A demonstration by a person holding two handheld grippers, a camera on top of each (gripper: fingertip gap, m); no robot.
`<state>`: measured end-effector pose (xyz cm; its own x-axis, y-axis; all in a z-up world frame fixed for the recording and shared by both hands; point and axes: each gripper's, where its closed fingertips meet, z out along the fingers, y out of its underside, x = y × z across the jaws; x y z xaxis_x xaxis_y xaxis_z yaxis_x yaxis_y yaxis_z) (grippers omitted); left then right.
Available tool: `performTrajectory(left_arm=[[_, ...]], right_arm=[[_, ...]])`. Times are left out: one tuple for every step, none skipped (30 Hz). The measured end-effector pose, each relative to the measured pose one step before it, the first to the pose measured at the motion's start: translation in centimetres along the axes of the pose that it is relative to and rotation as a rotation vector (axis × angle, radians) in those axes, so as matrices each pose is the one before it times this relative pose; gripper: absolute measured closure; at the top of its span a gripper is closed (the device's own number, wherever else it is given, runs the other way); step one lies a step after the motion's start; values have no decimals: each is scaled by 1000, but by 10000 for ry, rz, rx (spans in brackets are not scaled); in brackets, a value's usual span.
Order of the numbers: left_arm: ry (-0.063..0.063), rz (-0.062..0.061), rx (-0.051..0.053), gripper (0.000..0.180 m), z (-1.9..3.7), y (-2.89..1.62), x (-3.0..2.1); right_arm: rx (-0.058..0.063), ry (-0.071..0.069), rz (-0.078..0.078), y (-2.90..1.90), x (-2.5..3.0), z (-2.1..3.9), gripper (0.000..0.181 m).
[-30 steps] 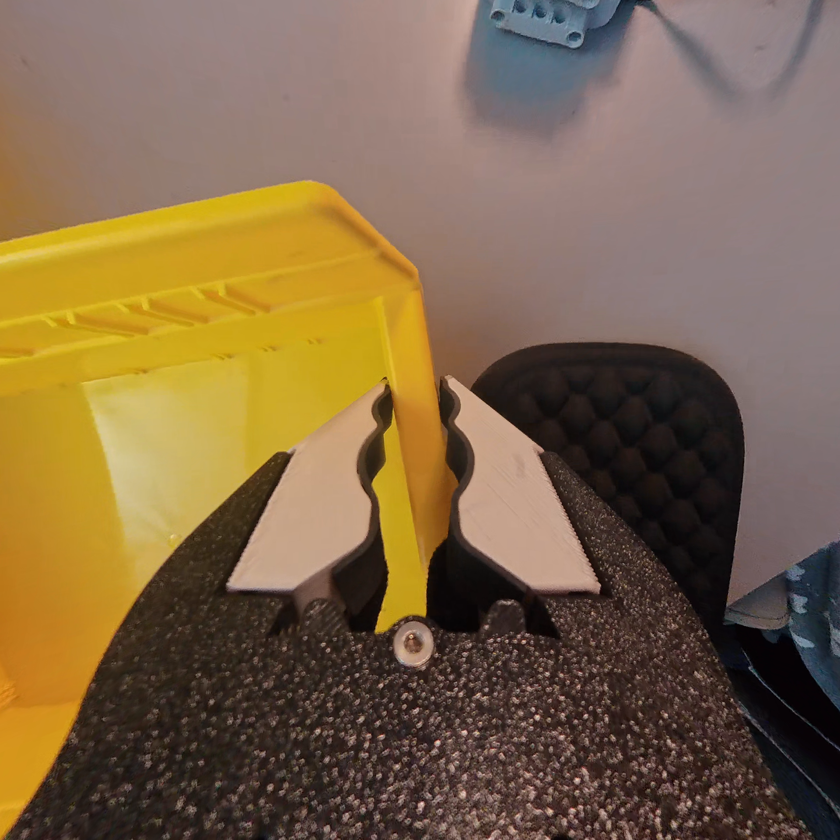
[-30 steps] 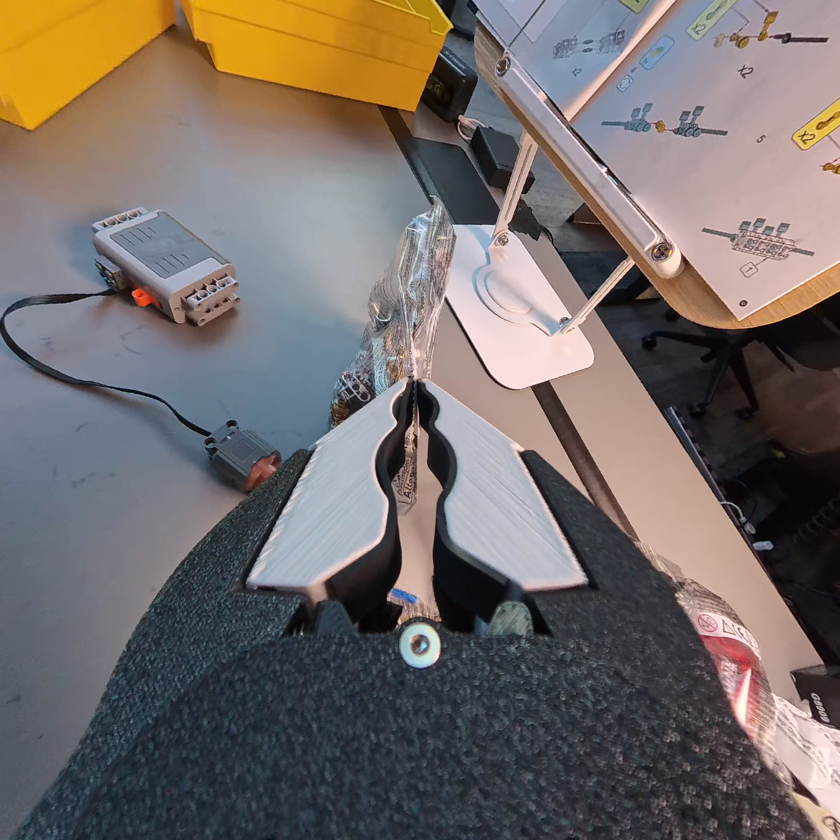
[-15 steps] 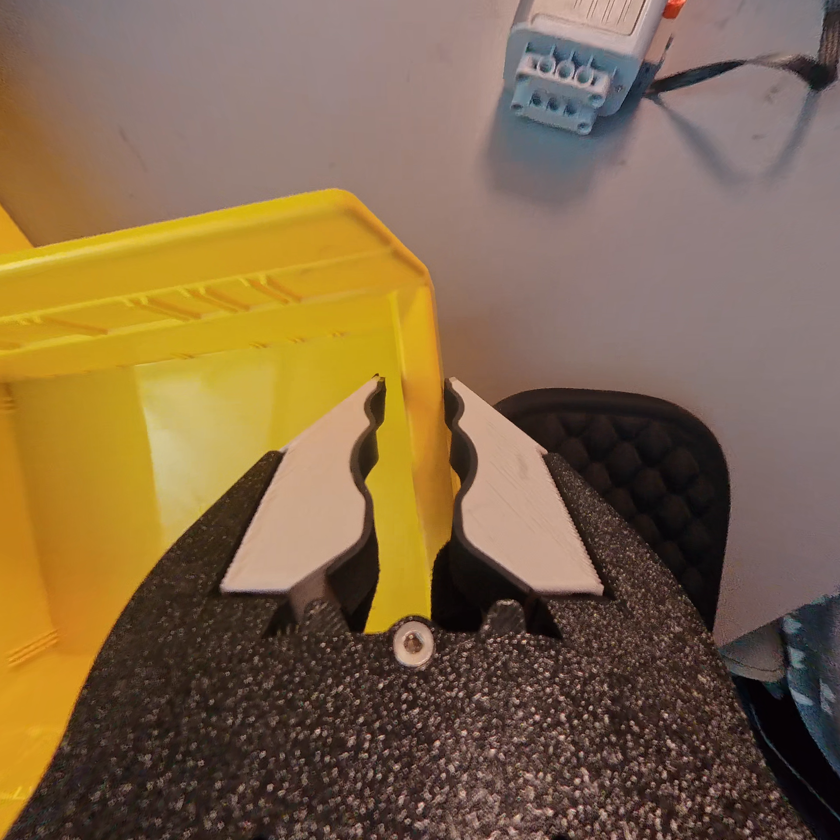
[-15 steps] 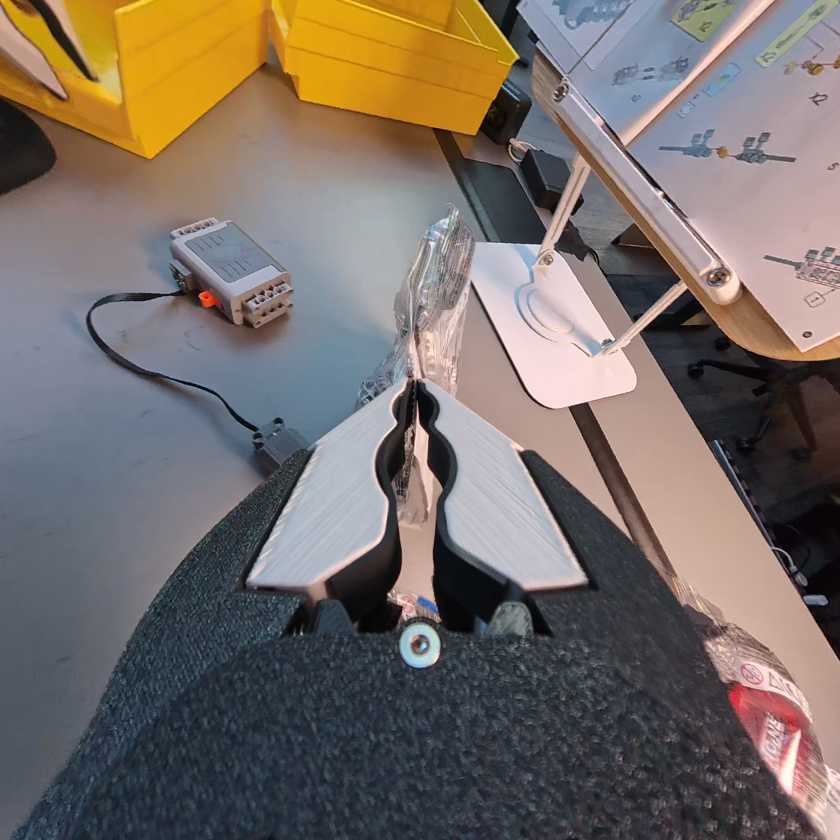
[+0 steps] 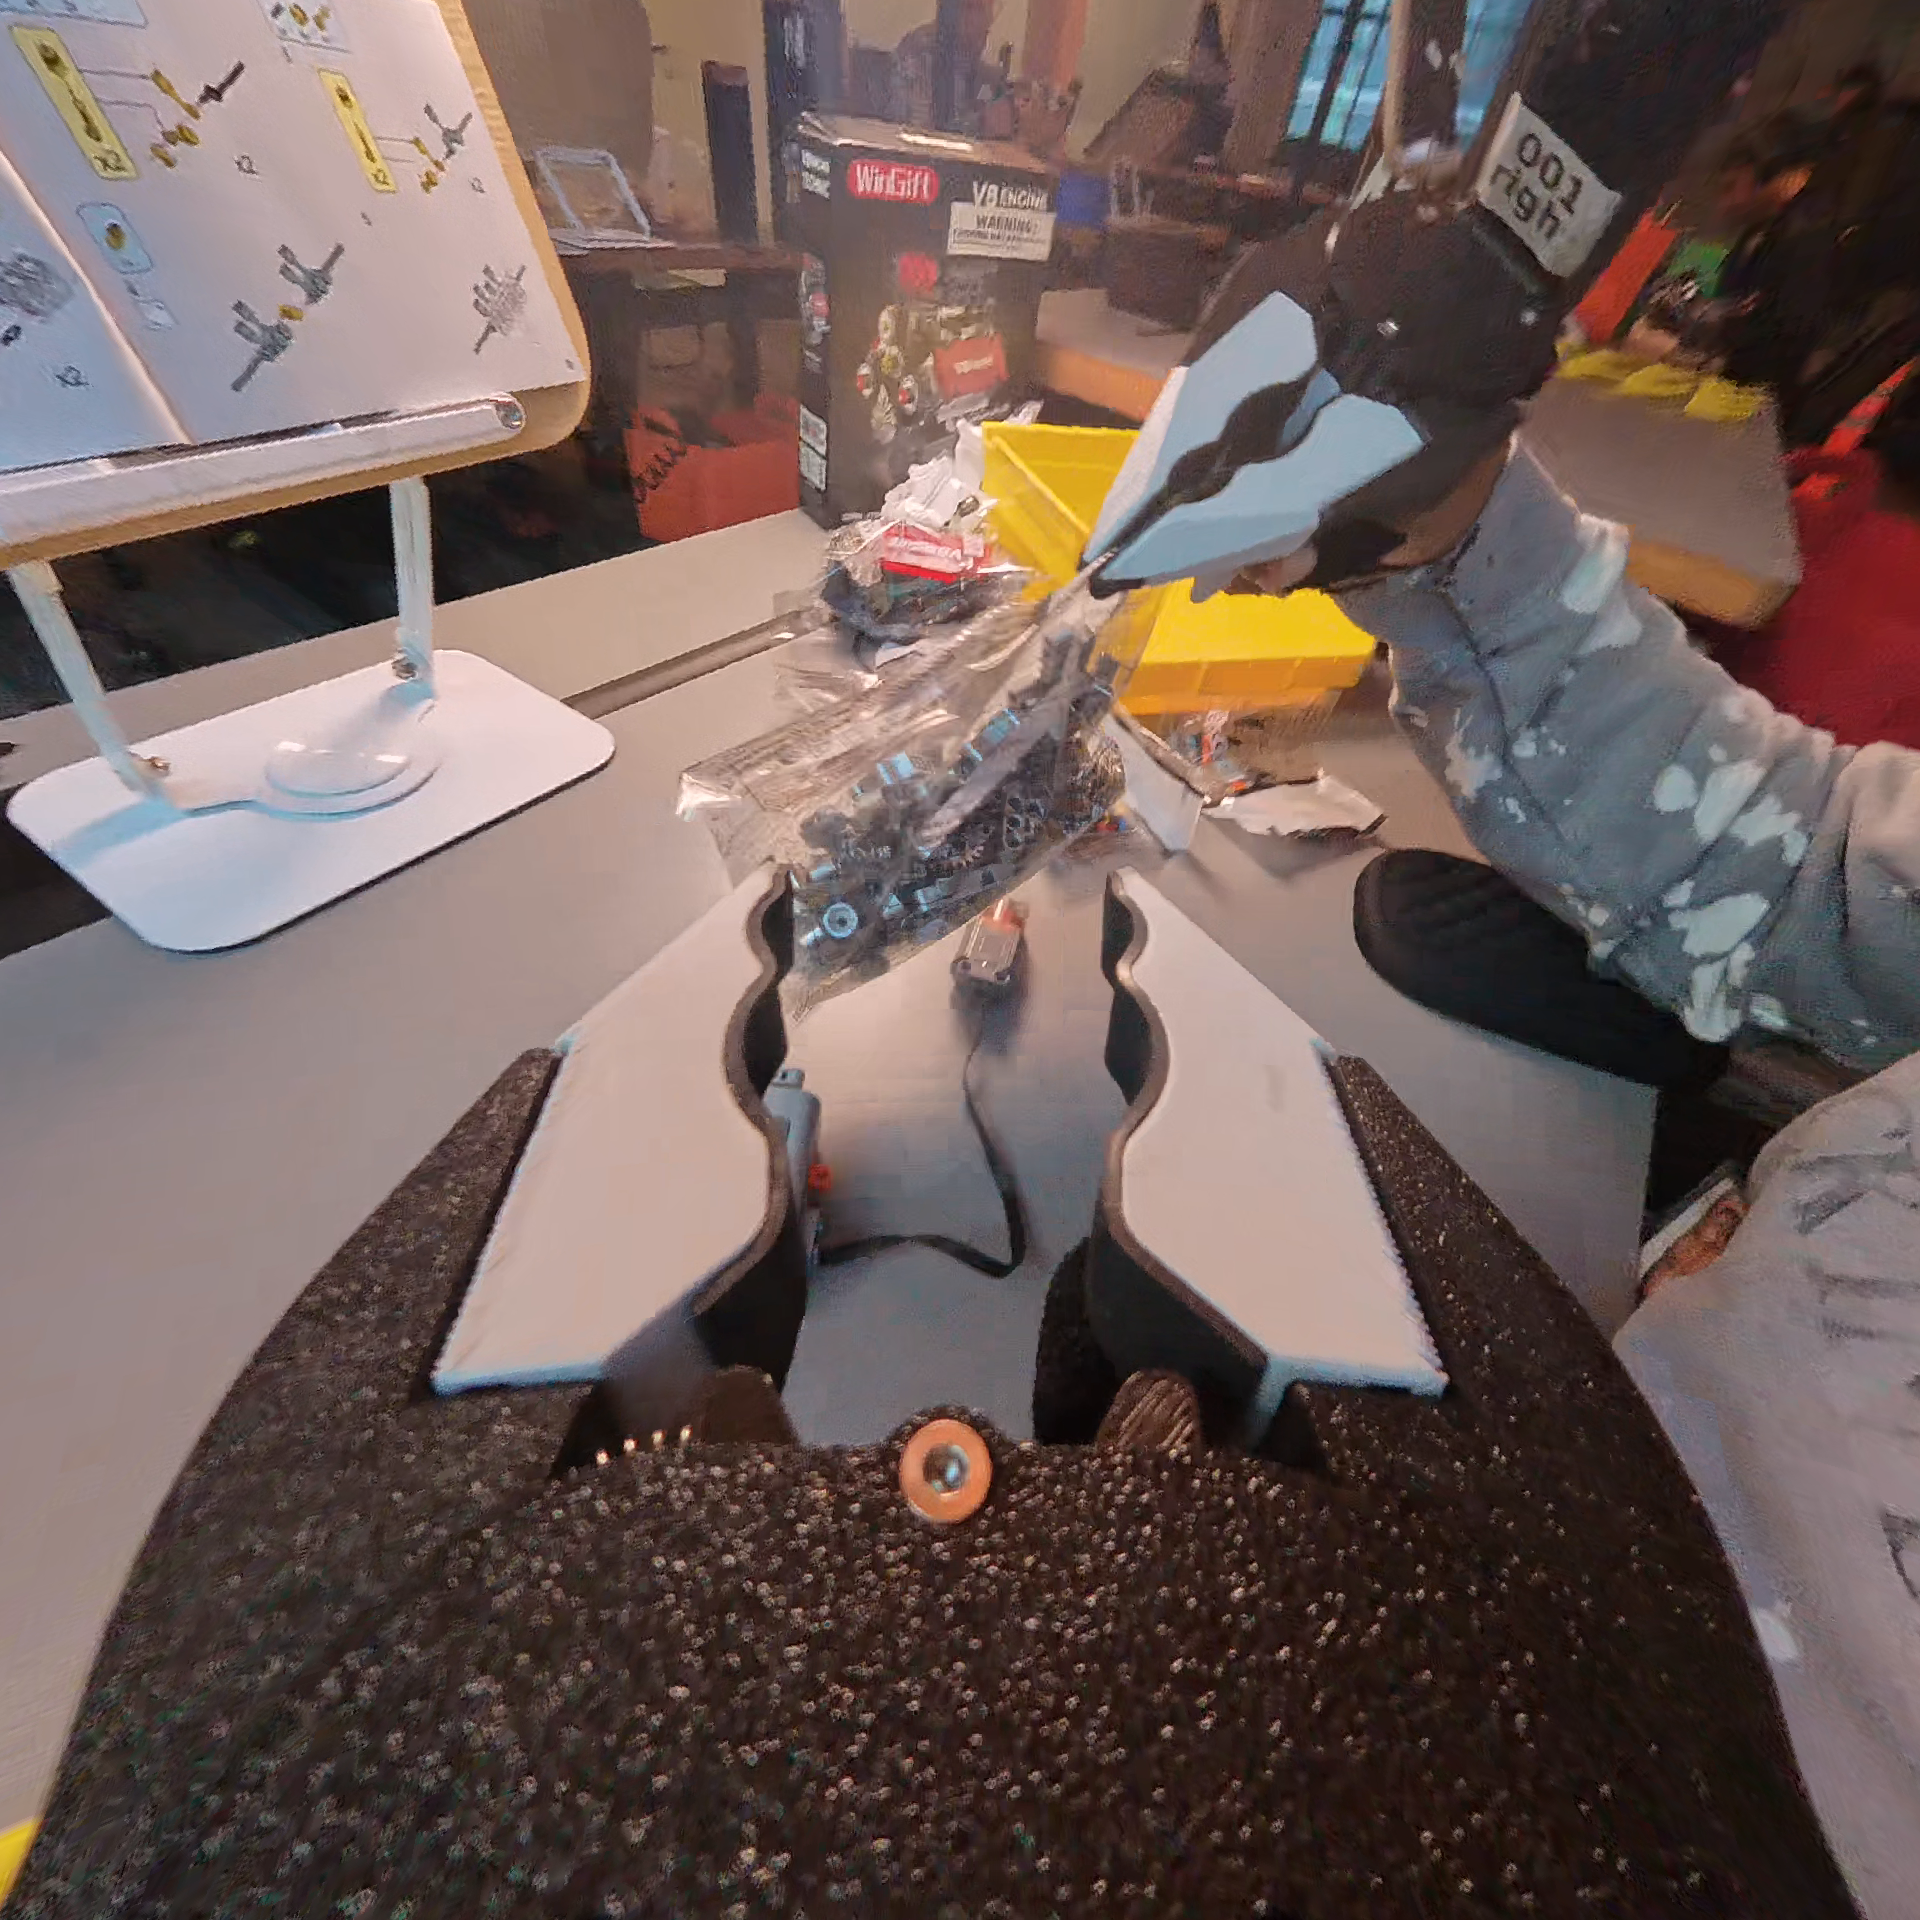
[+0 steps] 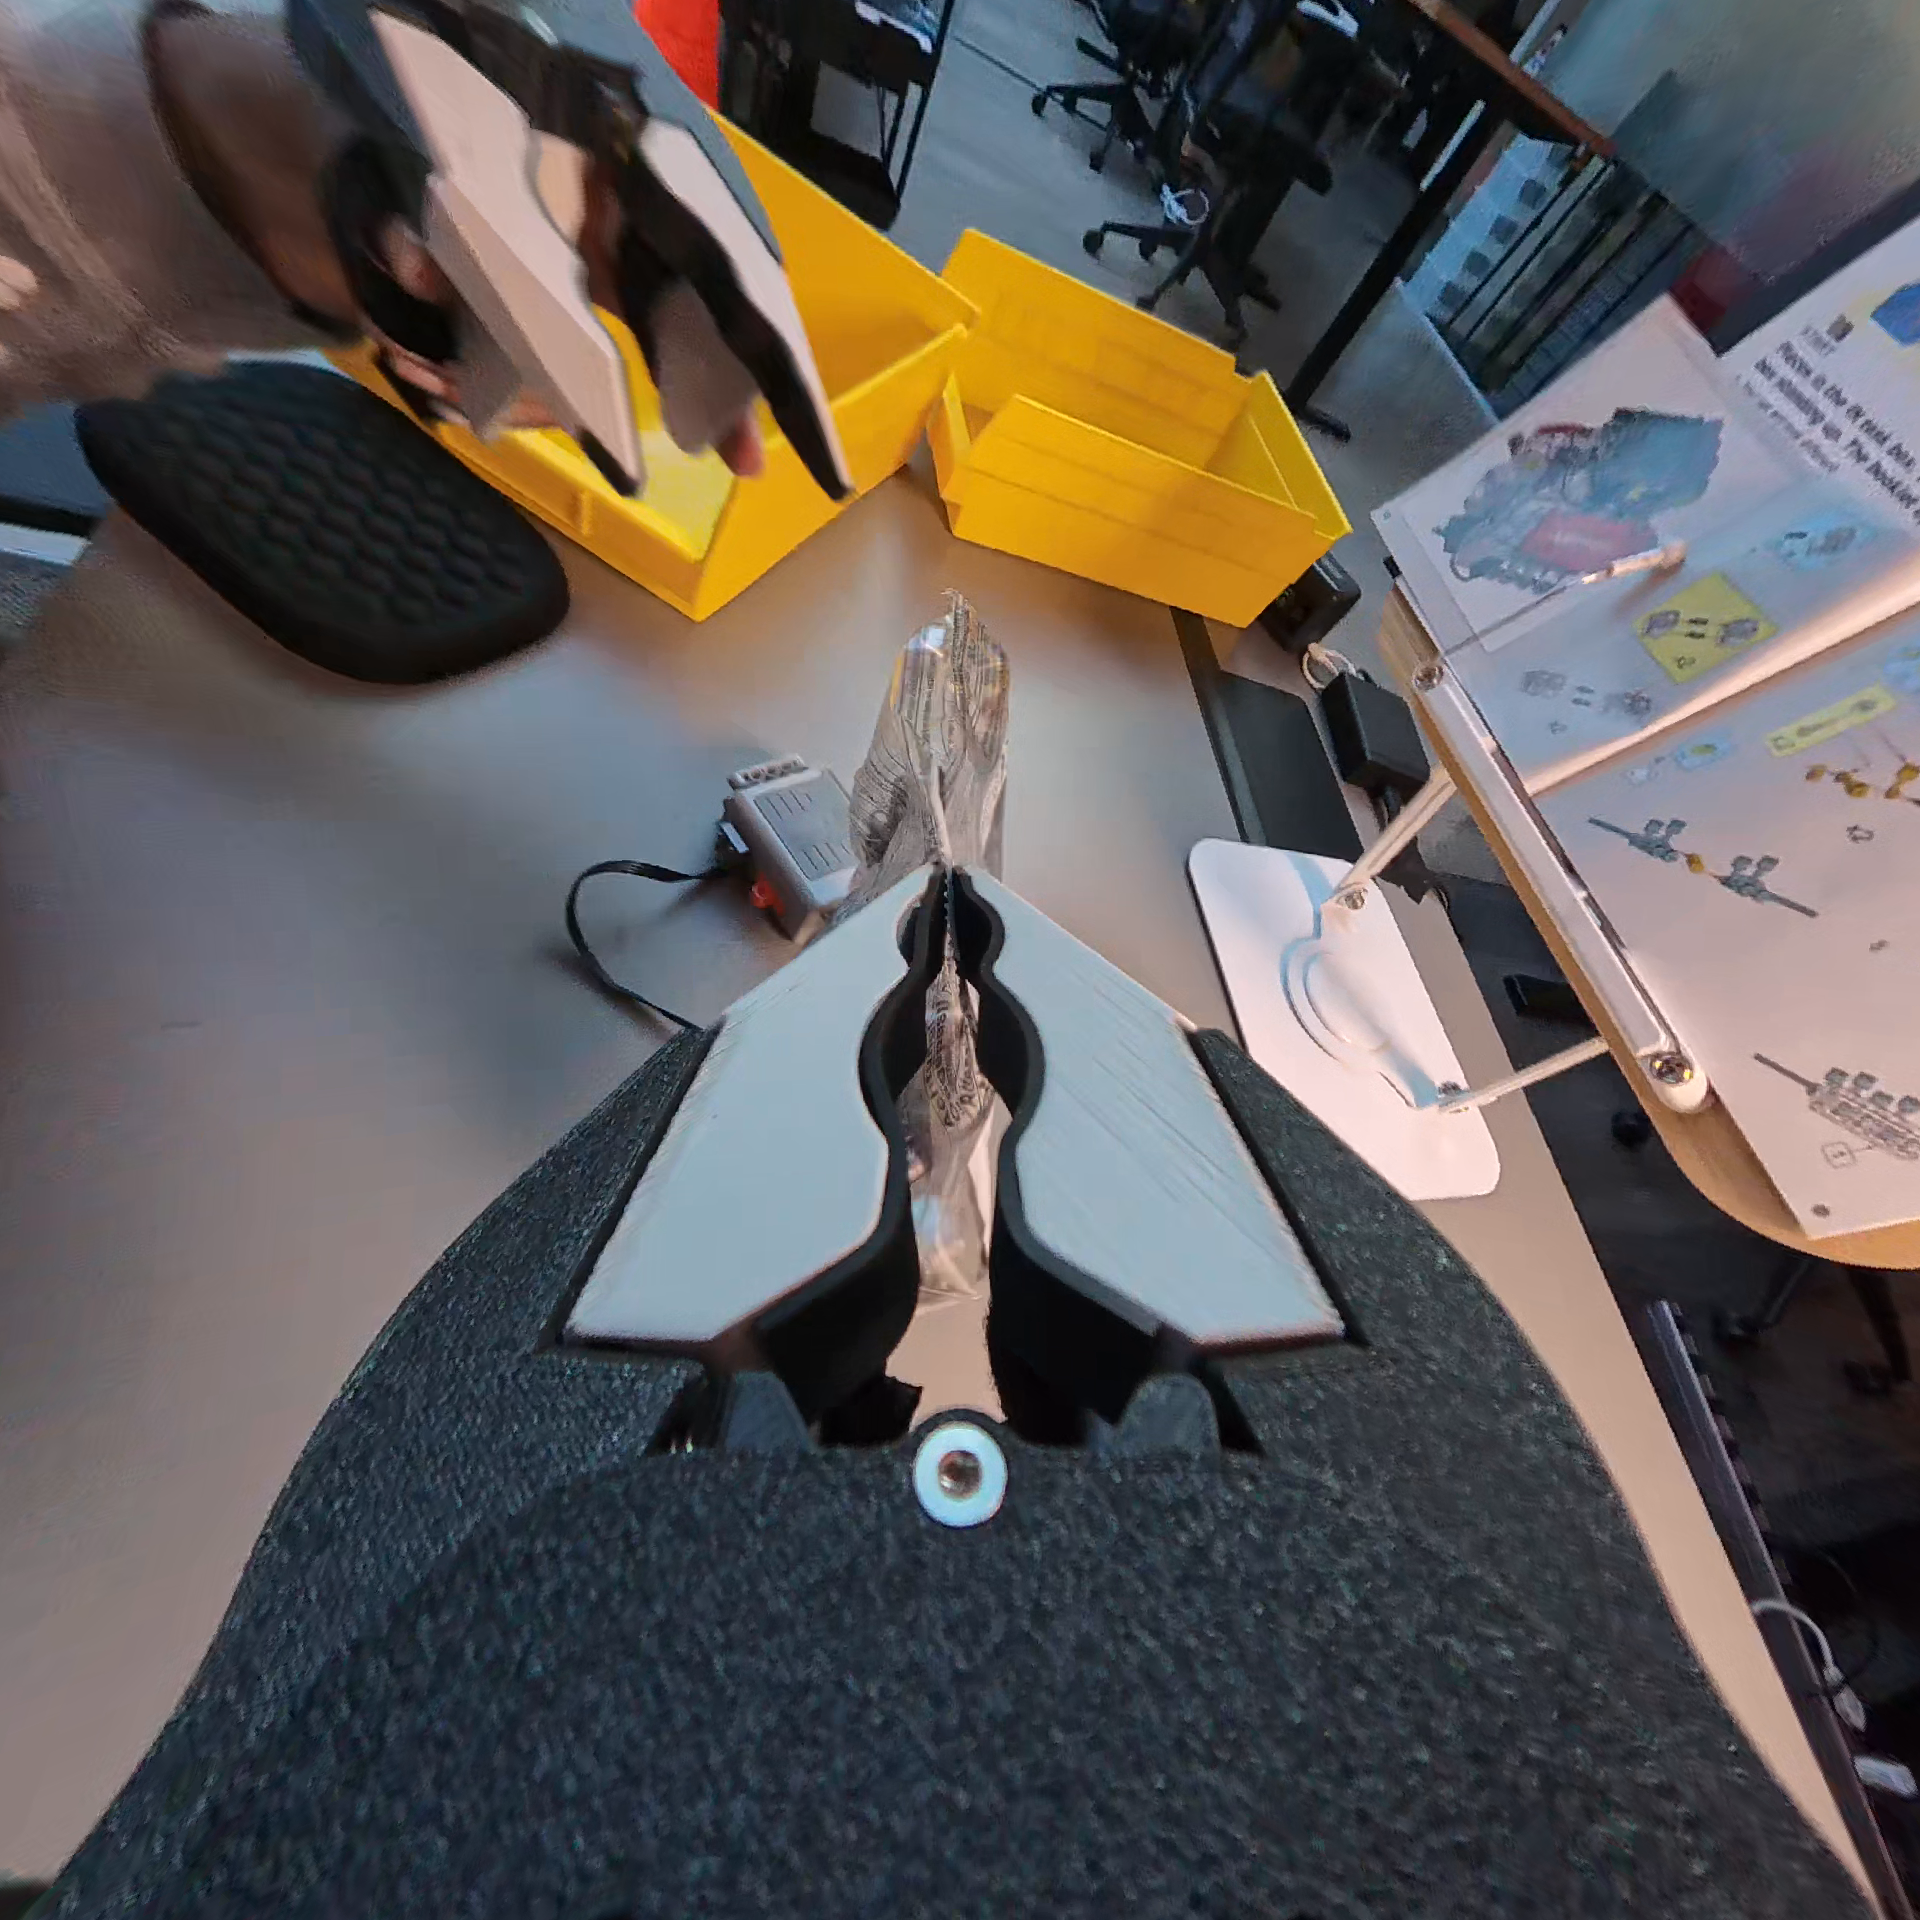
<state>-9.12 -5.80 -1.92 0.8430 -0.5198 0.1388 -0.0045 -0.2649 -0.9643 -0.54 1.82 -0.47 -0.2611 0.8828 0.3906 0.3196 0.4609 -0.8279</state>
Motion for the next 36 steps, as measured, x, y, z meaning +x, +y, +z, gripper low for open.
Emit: performTrajectory(left_arm=[[89, -67, 202, 119, 485, -240, -251], [-2, 118, 134, 118, 481, -18, -328], [25, 64, 35, 118, 524, 176, -265], [268, -134, 20, 115, 542, 175, 165], [726, -314, 153, 110, 450, -67, 986], [1069, -386, 269, 109, 305, -253, 1592], [1174, -303, 225, 113, 266, -142, 1847], [1093, -137, 128, 127, 225, 108, 1795], [736, -13, -50, 141, 220, 504, 1298], [201, -82, -288, 146, 96, 932, 362], [110, -296, -365, 154, -56, 1135, 96], [293, -409, -452, 164, -30, 1402, 316], [236, -468, -571, 172, 93, 1743, 189], [-43, -370, -622, 175, 279, 1967, -279], [-339, -190, -516, 177, 379, 1830, -746], [-152, -202, -343, 179, 309, 1444, -476], [271, -281, 179, 180, -55, 331, 190], [150, -133, 195, 180, -307, -46, 150], [-111, 166, -3, 180, -347, 15, -69], [-130, 257, -82, 180, -316, 9, -47], [-13, 237, -41, 180, -251, -96, 107], [-31, 227, -45, 180, -170, -72, 43], [-14, 132, -63, 180, -90, -5, 0], [-2, 23, -33, 180, -8, -14, -62], [-1, -26, 6, 179, -4, -36, -92], [10, -22, 15, 178, -22, -38, -72], [-15, 7, -22, 177, -66, 17, -63], [-46, 57, -30, 177, -128, -1, -21], [-65, 74, -78, 175, -184, 11, 50], [-19, 120, -193, 170, -296, 57, 210], [-144, 239, -374, 165, -431, 141, 178], [-474, 431, -418, 157, -636, -15, -112], [-484, 575, -368, 148, -814, -321, 25], [-286, 572, -221, 144, -975, -738, 332], [-191, 505, -54, 142, -958, -1162, 384], [-272, 414, 118, 142, -714, -1549, 100]], right_arm=[[264, -70, -108, -1019, -807, -689, 181], [264, 186, -41, -937, -353, -718, 181], [259, 278, 59, -808, -50, -674, 181], [224, 35, 199, -678, -307, -598, 181], [169, -301, 268, -556, -849, -512, 181], [159, -401, 238, -484, -1148, -374, 181], [131, -244, 176, -298, -1048, -195, 181], [32, -105, 169, 52, -889, -18, 181], [-34, -129, 201, 426, -917, 45, 181], [16, -194, 299, 640, -938, -44, 180], [15, -275, 414, 905, -968, 13, 180], [-149, -209, 491, 1415, -761, 233, 180], [-320, -178, 521, 1877, -583, 437, 180], [-480, -125, 492, 2225, -405, 607, 180], [-521, -44, 405, 2254, -254, 739, 180], [35, -129, 389, 1181, -376, 606, 179], [494, -208, 437, 120, -369, 89, 178], [502, -135, 416, -252, -107, -304, 174], [218, 16, 243, -85, 171, -510, 169], [132, 148, 125, -67, 374, -607, 162], [81, 59, 115, -72, 236, -564, 159], [-19, -67, 105, 32, 22, -394, 158], [-46, 19, 36, 63, 115, -192, 158], [-44, -7, -7, 96, 23, 9, 160], [-196, -221, -17, 335, -376, 189, 165], [-360, -241, -92, 546, -463, 290, 166], [-194, -25, -159, 266, -191, 208, 165], [16, 99, -154, -108, 43, 47, 167], [182, 93, -187, -369, 43, -118, 179], [97, 79, -204, -271, 4, -75, 180], [-11, 62, -180, -134, -43, -11, 181], [-9, 19, -141, -175, -117, 17, 181], [-12, -38, -68, -183, -150, 42, 181], [-69, -38, -37, -82, -104, 67, 181], [-82, 6, -33, -46, 7, 79, 181], [-62, 10, -26, -88, 20, 94, 181]])
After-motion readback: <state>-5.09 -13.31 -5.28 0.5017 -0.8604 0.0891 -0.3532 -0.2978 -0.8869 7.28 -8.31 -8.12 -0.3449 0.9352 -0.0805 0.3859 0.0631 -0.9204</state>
